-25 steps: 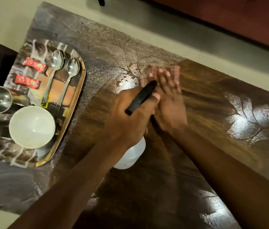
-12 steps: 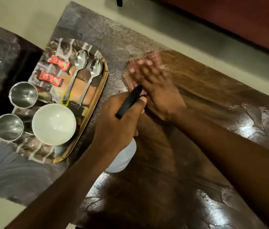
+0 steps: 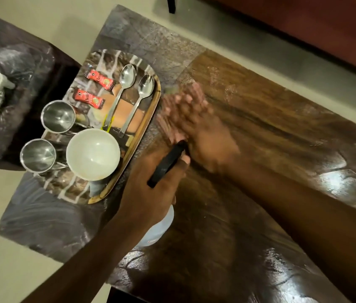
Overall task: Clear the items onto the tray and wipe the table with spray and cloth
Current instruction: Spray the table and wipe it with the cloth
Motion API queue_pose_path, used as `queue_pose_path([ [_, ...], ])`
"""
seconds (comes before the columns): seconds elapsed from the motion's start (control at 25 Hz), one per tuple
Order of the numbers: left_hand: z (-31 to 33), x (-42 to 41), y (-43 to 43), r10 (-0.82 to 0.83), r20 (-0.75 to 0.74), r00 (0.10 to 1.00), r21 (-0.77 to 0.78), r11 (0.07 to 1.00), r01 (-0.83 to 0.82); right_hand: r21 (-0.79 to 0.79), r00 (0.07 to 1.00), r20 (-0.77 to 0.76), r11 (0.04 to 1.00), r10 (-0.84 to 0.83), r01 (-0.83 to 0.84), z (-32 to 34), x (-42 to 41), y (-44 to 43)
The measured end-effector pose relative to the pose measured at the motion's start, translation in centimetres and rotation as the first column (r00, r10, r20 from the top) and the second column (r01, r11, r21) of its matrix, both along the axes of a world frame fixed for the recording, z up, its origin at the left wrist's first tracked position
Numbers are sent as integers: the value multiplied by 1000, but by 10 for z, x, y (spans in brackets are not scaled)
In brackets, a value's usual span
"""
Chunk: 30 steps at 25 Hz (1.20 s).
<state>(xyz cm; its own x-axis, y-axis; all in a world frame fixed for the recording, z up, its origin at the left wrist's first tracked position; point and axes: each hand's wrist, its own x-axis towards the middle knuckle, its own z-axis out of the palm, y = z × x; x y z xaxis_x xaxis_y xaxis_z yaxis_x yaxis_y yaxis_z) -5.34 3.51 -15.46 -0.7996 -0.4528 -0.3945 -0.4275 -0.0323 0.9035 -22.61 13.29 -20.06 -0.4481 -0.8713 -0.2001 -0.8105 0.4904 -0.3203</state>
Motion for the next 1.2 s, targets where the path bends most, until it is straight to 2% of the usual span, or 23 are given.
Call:
queue_pose_path([
  [0.08,-2,13,-1,36,9,999,-12,999,-36,-99,946,36,943,323,-318,2,45,31],
  [0.16,-1,29,-2,6,-10,1000,-47,999,-7,-77,796,98,802,597,-592,-1,68,52],
  [0.2,1,39,-2,-32,-41,999,-51,998,30,-41,722,104,728,684,-684,-1,66,57],
  [0.24,3,51,0,-58,-56,997,-44,997,56,-17,697,81,700,712,-714,-2,58,58],
  [0.28,3,63,2,-63,-47,997,-38,997,62,8,732,52,732,680,-681,-5,47,57],
  [0.32,3,77,4,-52,-23,998,-39,998,51,37,805,25,804,593,-594,-7,37,54],
  [0.4,7,110,10,-2,4,1000,-21,1000,2,75,960,-12,957,280,-279,-8,28,47],
  [0.44,11,126,13,16,8,1000,-3,1000,-16,75,997,-11,995,74,-72,-7,34,42],
  [0.52,21,155,18,19,45,999,-23,1000,-18,28,961,25,961,-275,274,-6,69,27],
  [0.56,24,170,20,40,60,997,-44,998,-38,1,931,41,932,-362,362,-4,95,20],
  [0.6,26,185,21,74,71,995,-65,995,-69,-11,919,42,919,-392,393,-4,124,16],
  [0.68,23,206,16,133,74,988,-114,986,-124,4,947,37,948,-319,319,-8,187,12],
  [0.8,25,232,-1,98,-25,995,-172,980,-101,2,996,83,1000,30,-31,-11,286,15],
  [0.88,28,245,-16,37,-79,996,-221,974,-54,-71,948,110,954,298,-292,-12,319,22],
  [0.96,28,262,-29,19,-97,995,-214,976,-40,-88,893,101,898,438,-431,-12,314,28],
  [1.04,24,279,-39,-25,-92,995,-173,985,9,-17,909,83,912,409,-409,-10,293,36],
  [1.08,22,288,-44,-72,-91,993,-164,985,57,18,945,76,947,319,-321,-9,286,39],
  [1.16,21,300,-54,-154,-102,983,-173,976,135,76,995,86,996,-58,52,-2,293,39],
  [1.2,23,305,-60,-153,-111,982,-184,974,132,93,962,95,965,-255,247,1,306,33],
])
